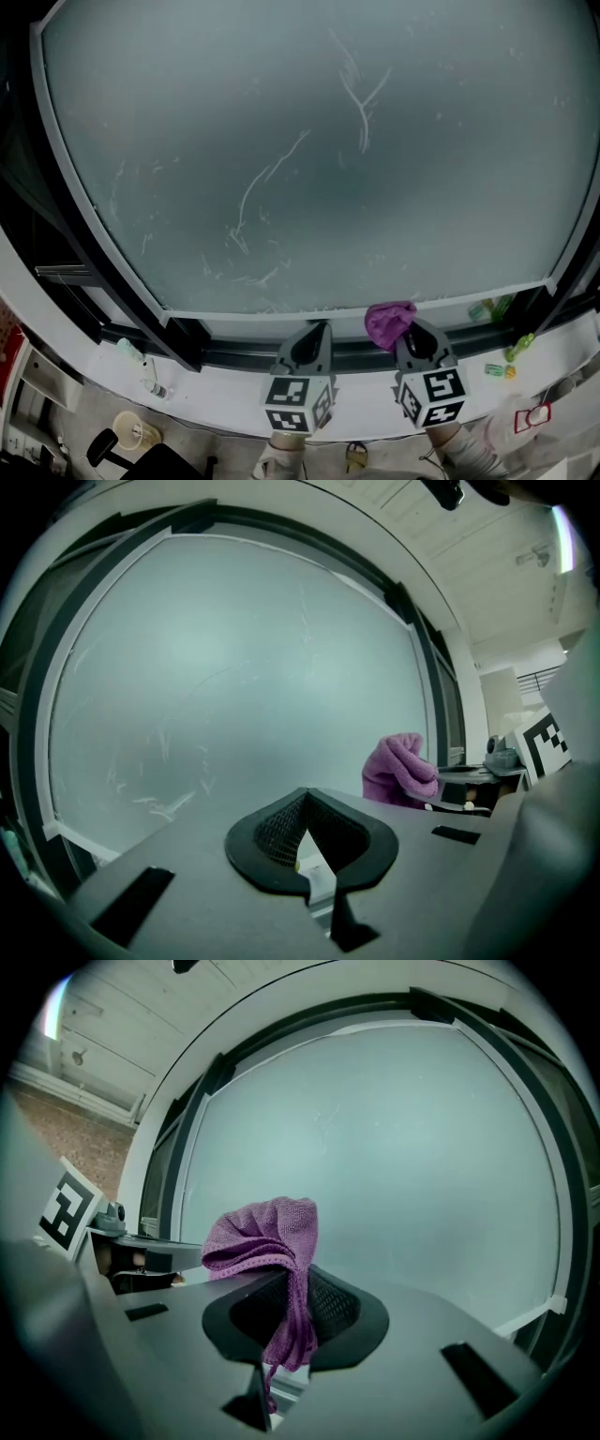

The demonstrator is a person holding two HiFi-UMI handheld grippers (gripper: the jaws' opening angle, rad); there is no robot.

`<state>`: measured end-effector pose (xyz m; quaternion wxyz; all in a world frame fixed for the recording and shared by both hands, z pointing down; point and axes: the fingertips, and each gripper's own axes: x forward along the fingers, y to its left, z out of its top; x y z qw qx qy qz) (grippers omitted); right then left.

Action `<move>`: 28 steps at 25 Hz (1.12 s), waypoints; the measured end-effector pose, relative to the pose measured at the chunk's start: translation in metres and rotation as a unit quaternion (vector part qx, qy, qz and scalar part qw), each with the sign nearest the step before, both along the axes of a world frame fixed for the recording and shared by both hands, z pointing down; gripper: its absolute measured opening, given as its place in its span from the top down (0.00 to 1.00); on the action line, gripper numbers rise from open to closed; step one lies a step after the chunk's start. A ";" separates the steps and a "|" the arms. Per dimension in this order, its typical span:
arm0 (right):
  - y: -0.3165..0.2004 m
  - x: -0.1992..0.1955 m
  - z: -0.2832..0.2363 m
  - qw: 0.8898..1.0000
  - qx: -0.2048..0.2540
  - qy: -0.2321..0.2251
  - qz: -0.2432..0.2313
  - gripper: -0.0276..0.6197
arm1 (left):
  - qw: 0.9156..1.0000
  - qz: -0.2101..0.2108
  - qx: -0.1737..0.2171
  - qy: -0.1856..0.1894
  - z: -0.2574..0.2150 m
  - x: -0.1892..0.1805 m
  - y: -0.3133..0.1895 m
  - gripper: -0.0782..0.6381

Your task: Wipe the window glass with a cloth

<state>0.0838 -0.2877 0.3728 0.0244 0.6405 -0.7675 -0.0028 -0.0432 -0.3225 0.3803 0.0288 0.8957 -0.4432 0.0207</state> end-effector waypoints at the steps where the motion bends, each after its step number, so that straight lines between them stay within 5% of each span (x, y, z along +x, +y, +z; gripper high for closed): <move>1: 0.007 -0.001 0.003 1.000 -0.003 0.001 -0.001 0.88 | 1.000 0.001 0.000 0.001 0.001 0.000 0.007 0.88; 28: 0.132 -0.031 0.020 1.000 -0.004 -0.024 -0.006 0.88 | 1.000 0.002 0.003 0.000 0.010 -0.023 0.136 0.88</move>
